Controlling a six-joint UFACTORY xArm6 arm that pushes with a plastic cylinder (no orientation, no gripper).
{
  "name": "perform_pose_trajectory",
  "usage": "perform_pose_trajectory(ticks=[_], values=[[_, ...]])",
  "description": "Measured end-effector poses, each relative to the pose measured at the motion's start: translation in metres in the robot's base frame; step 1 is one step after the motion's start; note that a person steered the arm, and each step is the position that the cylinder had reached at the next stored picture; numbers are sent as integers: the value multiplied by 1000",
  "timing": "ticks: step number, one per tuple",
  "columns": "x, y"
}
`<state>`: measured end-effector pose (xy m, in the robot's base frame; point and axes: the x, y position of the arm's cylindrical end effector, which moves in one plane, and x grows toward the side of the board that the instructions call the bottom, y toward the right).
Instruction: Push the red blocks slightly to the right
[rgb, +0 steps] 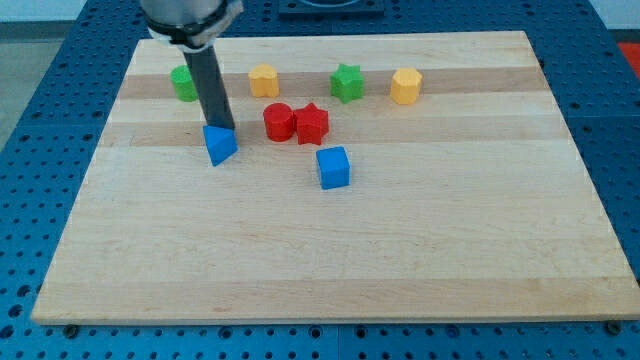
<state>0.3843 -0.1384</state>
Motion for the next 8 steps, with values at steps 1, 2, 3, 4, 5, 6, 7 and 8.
perform_pose_trajectory(ticks=[1, 2, 3, 4, 5, 6, 7, 8], values=[[0, 0], [-10, 0], [-18, 2], [-18, 9], [-18, 25], [-18, 25], [-13, 41], [-7, 61]])
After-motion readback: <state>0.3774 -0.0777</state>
